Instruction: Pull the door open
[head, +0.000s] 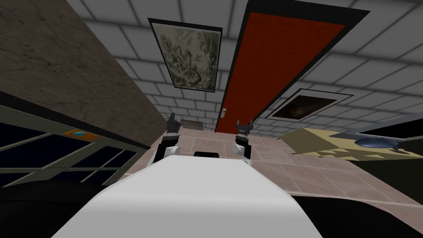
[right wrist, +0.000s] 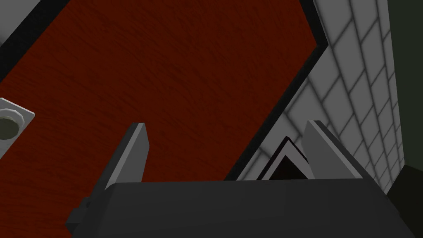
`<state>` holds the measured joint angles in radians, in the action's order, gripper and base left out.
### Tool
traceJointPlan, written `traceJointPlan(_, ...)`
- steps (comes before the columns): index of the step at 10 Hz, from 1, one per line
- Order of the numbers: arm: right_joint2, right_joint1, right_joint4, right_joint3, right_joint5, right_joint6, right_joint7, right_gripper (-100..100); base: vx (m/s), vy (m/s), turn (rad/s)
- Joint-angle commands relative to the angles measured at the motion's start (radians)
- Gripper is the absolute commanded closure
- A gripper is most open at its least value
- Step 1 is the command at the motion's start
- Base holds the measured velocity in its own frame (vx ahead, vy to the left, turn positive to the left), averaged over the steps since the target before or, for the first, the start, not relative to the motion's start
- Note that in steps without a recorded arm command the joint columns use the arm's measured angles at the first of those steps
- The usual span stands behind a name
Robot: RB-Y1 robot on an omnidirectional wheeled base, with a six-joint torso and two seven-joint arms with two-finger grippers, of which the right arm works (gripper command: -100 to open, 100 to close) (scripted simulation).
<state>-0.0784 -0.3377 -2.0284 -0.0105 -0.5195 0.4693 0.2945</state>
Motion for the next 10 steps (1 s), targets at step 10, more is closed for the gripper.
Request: traceJointPlan(10, -0.056, 0.112, 0.267, 0.046, -0.281, 0.041, 0.108, -100, 0.063, -0.059, 0.148)
